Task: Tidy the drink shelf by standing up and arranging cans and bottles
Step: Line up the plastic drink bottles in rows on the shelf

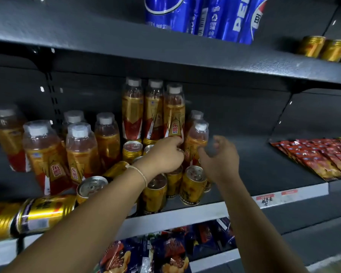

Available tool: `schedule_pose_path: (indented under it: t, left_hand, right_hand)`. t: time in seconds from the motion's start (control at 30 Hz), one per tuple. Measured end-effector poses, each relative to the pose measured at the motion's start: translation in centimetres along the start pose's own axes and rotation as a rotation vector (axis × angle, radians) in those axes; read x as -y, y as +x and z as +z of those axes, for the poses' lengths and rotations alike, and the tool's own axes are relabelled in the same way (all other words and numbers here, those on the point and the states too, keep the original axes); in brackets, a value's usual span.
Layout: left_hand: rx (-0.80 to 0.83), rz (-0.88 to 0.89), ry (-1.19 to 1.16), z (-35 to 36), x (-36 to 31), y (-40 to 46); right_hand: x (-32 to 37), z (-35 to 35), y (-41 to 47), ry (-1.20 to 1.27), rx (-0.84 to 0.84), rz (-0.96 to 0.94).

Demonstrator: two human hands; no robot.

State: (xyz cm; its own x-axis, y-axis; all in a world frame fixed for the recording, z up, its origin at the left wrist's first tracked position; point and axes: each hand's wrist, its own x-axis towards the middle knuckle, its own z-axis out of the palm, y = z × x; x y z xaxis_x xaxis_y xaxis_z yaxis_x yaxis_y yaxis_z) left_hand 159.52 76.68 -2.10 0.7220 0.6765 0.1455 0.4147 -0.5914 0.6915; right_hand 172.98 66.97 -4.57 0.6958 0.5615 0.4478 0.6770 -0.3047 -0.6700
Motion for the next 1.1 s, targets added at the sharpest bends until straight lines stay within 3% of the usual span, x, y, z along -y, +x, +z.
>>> schedule_pose_path:
  t: [0.2, 0.37, 0.53, 0.67, 1.1]
  left_hand:
    - [-0.016, -0.122, -0.081, 1.6, -0.3, 2.3]
    - [-0.071, -0.180, -0.148, 2.6, 0.2, 3.3]
    - [-0.269, -0.198, -0.108, 2.5, 0.4, 4.0]
    - [-0.338, -0.218, -0.157, 1.9, 0.5, 4.4]
    - [-0.230, -0.063, -0.061, 3.5, -1.7, 5.0]
  right_hand:
    - [-0.6, 1.0, 4.3, 0.102, 0.237, 0.059]
    - [-1.5, 1.8, 5.7, 0.135, 0.280, 0.030]
    - [-1.5, 2.4, 6.9, 0.165, 0.287, -0.008]
    - [-1.4, 2.6, 7.7, 0.156, 0.307, -0.040]
    - [-3.6, 1.0, 8.9, 0.427, 0.093, 0.022]
